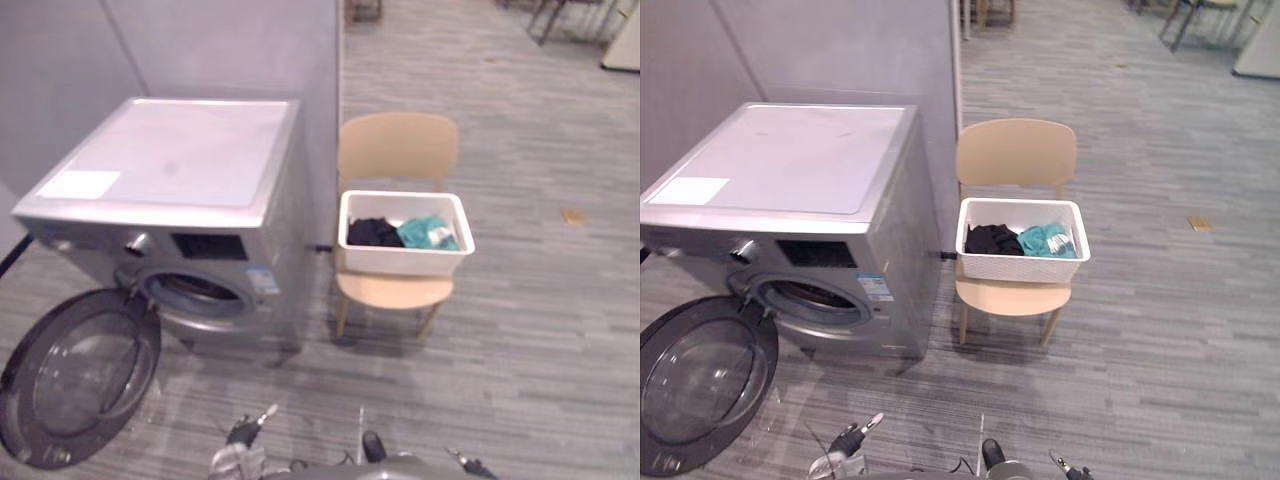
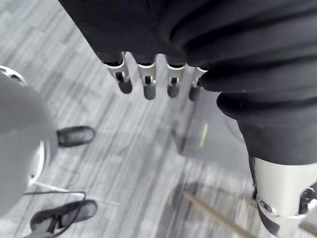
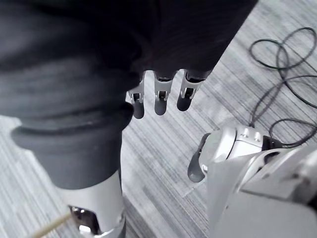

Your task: Pick up the laundry basket with both hands and put the clothes into the washing machine.

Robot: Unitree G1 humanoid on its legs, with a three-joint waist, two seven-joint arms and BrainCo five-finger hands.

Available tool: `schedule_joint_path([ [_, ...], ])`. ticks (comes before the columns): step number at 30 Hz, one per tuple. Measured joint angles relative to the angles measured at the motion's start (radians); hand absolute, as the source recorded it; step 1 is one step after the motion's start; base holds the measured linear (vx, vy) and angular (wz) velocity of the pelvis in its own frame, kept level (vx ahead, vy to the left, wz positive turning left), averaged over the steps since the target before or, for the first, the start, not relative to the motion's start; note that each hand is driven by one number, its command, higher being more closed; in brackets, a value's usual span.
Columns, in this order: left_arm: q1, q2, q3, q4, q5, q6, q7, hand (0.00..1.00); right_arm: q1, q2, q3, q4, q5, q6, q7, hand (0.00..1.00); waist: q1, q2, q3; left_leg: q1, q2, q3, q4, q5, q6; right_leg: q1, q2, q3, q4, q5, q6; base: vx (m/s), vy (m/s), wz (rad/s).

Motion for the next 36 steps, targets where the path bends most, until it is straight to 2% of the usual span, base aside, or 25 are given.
schedule_joint_path([
  [1, -0.014, 0.004, 0.001, -0.012, -0.001, -0.001, 0.001, 0.0, -0.003, 0.018, -0.019, -0.007, 0.0, 0.0, 0.001, 0.0, 0.013, 0.011, -0.003, 0.018, 0.016, 0.058, 0.005, 0.002, 0.011, -0.023, 0.0, -0.096, 0.021, -0.022, -0.026, 0.13, -0.014, -0.95],
  [2, -0.02, 0.009, 0.001, -0.017, 0.0, -0.003, 0.001, 0.0, -0.004, 0.025, -0.022, -0.01, 0.0, 0.0, 0.0, 0.0, 0.015, 0.008, -0.001, 0.02, 0.019, 0.082, 0.01, 0.0, 0.015, -0.037, -0.023, -0.189, 0.042, -0.05, -0.052, 0.19, -0.033, -1.01],
  [3, -0.032, 0.015, -0.015, -0.021, -0.001, -0.004, 0.002, 0.0, -0.01, 0.026, -0.02, -0.021, -0.001, -0.002, 0.001, 0.0, 0.007, 0.01, -0.001, 0.026, 0.027, 0.113, 0.006, 0.0, 0.015, -0.066, -0.123, -0.514, 0.112, -0.095, -0.066, 0.21, -0.047, -0.73],
  [4, -0.043, 0.018, -0.019, -0.02, -0.001, -0.003, 0.002, 0.0, -0.005, 0.029, -0.019, -0.019, -0.002, -0.001, 0.0, 0.0, 0.007, -0.001, 0.002, 0.036, 0.031, 0.132, 0.009, 0.0, 0.015, -0.056, -0.178, -0.696, 0.136, -0.097, -0.051, 0.23, -0.07, -0.58],
  [5, -0.046, 0.02, -0.017, -0.02, -0.001, -0.003, 0.003, 0.0, -0.003, 0.032, -0.019, -0.021, -0.004, -0.002, 0.0, 0.0, 0.005, -0.005, 0.001, 0.036, 0.036, 0.135, 0.014, 0.001, 0.013, -0.051, -0.176, -0.721, 0.14, -0.089, -0.042, 0.23, -0.113, -0.45],
  [8, -0.037, -0.001, -0.012, -0.007, -0.001, -0.002, 0.002, 0.0, 0.006, 0.028, -0.013, -0.018, -0.013, -0.003, 0.0, 0.0, 0.009, 0.006, 0.001, 0.082, 0.053, 0.152, 0.024, 0.001, 0.006, -0.02, -0.15, -0.685, 0.143, -0.086, -0.047, 0.18, -0.086, -0.46],
  [9, -0.035, -0.017, -0.017, 0.008, 0.0, -0.002, 0.001, 0.0, 0.003, 0.024, 0.0, -0.017, -0.022, -0.002, 0.0, 0.0, 0.007, 0.006, 0.005, 0.096, 0.057, 0.146, 0.015, -0.008, -0.008, -0.009, -0.148, -0.678, 0.149, -0.089, -0.052, 0.13, -0.039, -0.44],
  [11, -0.039, -0.041, -0.019, 0.022, 0.008, -0.002, -0.001, 0.0, -0.001, 0.01, 0.017, -0.018, -0.023, -0.002, 0.0, 0.0, 0.006, 0.023, -0.004, 0.13, 0.056, 0.126, -0.026, 0.0, -0.021, -0.008, -0.14, -0.679, 0.16, -0.091, -0.053, 0.09, 0.018, -0.23],
  [12, -0.04, -0.041, -0.019, 0.023, 0.017, -0.003, -0.001, 0.0, -0.004, -0.001, 0.02, -0.018, -0.024, -0.002, 0.0, 0.0, 0.006, 0.022, -0.004, 0.139, 0.053, 0.121, -0.035, 0.001, -0.043, -0.008, -0.141, -0.68, 0.166, -0.092, -0.051, 0.07, 0.069, 0.0],
  [13, -0.04, -0.033, -0.019, 0.023, 0.02, -0.003, 0.0, 0.0, -0.005, 0.003, 0.022, -0.016, -0.029, -0.001, 0.001, 0.0, 0.007, 0.02, -0.006, 0.141, 0.051, 0.118, -0.031, -0.001, -0.045, -0.001, -0.145, -0.683, 0.165, -0.094, -0.044, 0.03, 0.119, 0.2],
  [14, -0.034, -0.014, -0.019, 0.023, 0.027, -0.003, 0.0, 0.0, -0.002, 0.015, 0.026, -0.009, -0.032, 0.001, 0.001, 0.0, 0.006, -0.009, -0.005, 0.137, 0.042, 0.097, -0.023, -0.001, -0.045, 0.015, -0.155, -0.691, 0.145, -0.095, -0.026, -0.01, 0.096, 0.3],
  [17, -0.008, 0.026, -0.018, 0.024, 0.027, -0.001, 0.001, 0.0, 0.001, 0.029, 0.029, 0.028, -0.042, 0.013, 0.002, 0.0, 0.007, -0.053, -0.019, 0.108, 0.034, 0.049, -0.003, -0.001, -0.046, 0.058, -0.163, -0.728, 0.062, -0.089, 0.012, 0.0, 0.043, 0.44],
  [21, 0.03, 0.045, -0.012, 0.031, 0.025, 0.0, 0.002, 0.0, -0.012, 0.015, 0.051, 0.025, -0.042, 0.013, 0.001, 0.0, 0.011, -0.057, -0.019, 0.105, 0.043, 0.018, 0.043, -0.001, -0.046, 0.108, -0.166, -0.768, 0.039, -0.086, 0.016, 0.0, 0.001, 0.32],
  [24, 0.042, 0.046, -0.009, 0.031, 0.023, 0.0, 0.003, 0.0, -0.042, 0.01, 0.168, -0.025, -0.039, 0.002, 0.0, 0.0, 0.015, -0.059, -0.019, 0.004, 0.092, 0.013, 0.277, -0.026, -0.067, 0.126, -0.171, -0.773, 0.027, -0.087, 0.015, -0.02, -0.063, 0.1],
  [25, 0.04, 0.046, -0.009, 0.023, 0.021, 0.0, 0.004, 0.0, -0.048, 0.004, 0.229, -0.078, -0.039, -0.003, 0.0, 0.0, 0.019, -0.056, -0.007, -0.07, 0.134, 0.003, 0.458, -0.029, -0.065, 0.147, -0.166, -0.778, 0.014, -0.099, 0.013, 0.0, -0.09, 0.11],
  [26, 0.039, 0.043, -0.009, 0.016, 0.02, -0.002, 0.005, 0.0, -0.046, -0.008, 0.257, -0.109, -0.039, -0.005, 0.001, 0.0, 0.02, -0.045, 0.003, -0.11, 0.166, -0.011, 0.558, -0.027, -0.062, 0.161, -0.157, -0.78, 0.008, -0.107, 0.012, 0.01, -0.073, 0.06],
  [27, 0.04, 0.026, -0.012, -0.003, 0.012, -0.004, 0.007, 0.0, -0.048, -0.045, 0.303, -0.17, -0.039, -0.014, -0.002, 0.0, 0.037, -0.017, 0.025, -0.193, 0.216, -0.069, 0.741, -0.007, -0.048, 0.196, -0.138, -0.78, 0.005, -0.116, 0.0, 0.0, 0.0, 0.0],
  [28, 0.042, 0.023, -0.014, -0.005, 0.01, -0.005, 0.008, 0.0, -0.052, -0.055, 0.302, -0.204, -0.04, -0.019, -0.004, 0.0, 0.04, -0.014, 0.025, -0.219, 0.206, -0.114, 0.766, -0.019, -0.045, 0.21, -0.145, -0.778, 0.005, -0.117, 0.002, 0.03, 0.041, -0.06],
  [29, 0.043, 0.024, -0.014, -0.008, 0.008, -0.006, 0.009, 0.0, -0.059, -0.061, 0.301, -0.223, -0.04, -0.025, -0.007, 0.0, 0.041, -0.016, 0.025, -0.23, 0.198, -0.125, 0.751, -0.034, -0.046, 0.212, -0.154, -0.775, 0.007, -0.117, 0.002, 0.04, 0.086, -0.11],
  [30, 0.048, 0.027, -0.014, -0.012, 0.006, -0.013, 0.011, 0.0, -0.076, -0.072, 0.291, -0.265, -0.04, -0.035, -0.015, 0.0, 0.041, -0.022, 0.028, -0.241, 0.19, -0.126, 0.662, -0.036, -0.046, 0.213, -0.172, -0.767, 0.008, -0.116, 0.004, 0.05, 0.107, -0.17],
  [32, 0.054, 0.026, -0.014, -0.018, 0.007, -0.019, 0.016, 0.0, -0.098, -0.091, 0.283, -0.339, -0.041, -0.039, -0.025, 0.0, 0.04, -0.023, 0.029, -0.224, 0.188, -0.132, 0.4, -0.027, -0.054, 0.194, -0.186, -0.753, 0.009, -0.112, 0.021, 0.04, 0.186, -0.28],
  [33, 0.071, 0.025, -0.009, -0.021, 0.008, -0.026, 0.025, 0.0, -0.116, -0.106, 0.286, -0.383, -0.045, -0.045, -0.03, 0.0, 0.043, -0.018, 0.026, -0.199, 0.183, -0.148, 0.225, 0.005, -0.097, 0.175, -0.188, -0.736, 0.01, -0.118, 0.043, 0.04, 0.255, -0.5],
  [34, 0.083, 0.026, -0.007, -0.019, 0.009, -0.027, 0.027, 0.0, -0.122, -0.118, 0.288, -0.422, -0.054, -0.051, -0.033, 0.0, 0.044, -0.014, 0.026, -0.182, 0.185, -0.161, 0.172, 0.011, -0.107, 0.169, -0.189, -0.712, 0.01, -0.123, 0.053, 0.12, 0.381, -0.67],
  [35, 0.097, 0.027, 0.006, -0.019, 0.013, -0.026, 0.027, 0.0, -0.122, -0.123, 0.287, -0.476, -0.074, -0.057, -0.043, 0.0, 0.043, -0.014, 0.022, -0.155, 0.168, -0.157, 0.13, 0.08, -0.11, 0.169, -0.201, -0.688, 0.011, -0.119, 0.083, 0.15, 0.3, -0.54],
  [36, 0.097, 0.036, 0.017, -0.019, 0.014, -0.026, 0.027, 0.0, -0.121, -0.116, 0.284, -0.5, -0.08, -0.059, -0.048, 0.0, 0.044, -0.024, 0.016, -0.14, 0.153, -0.146, 0.119, 0.093, -0.099, 0.171, -0.22, -0.675, 0.01, -0.113, 0.097, 0.2, 0.335, -0.49],
])
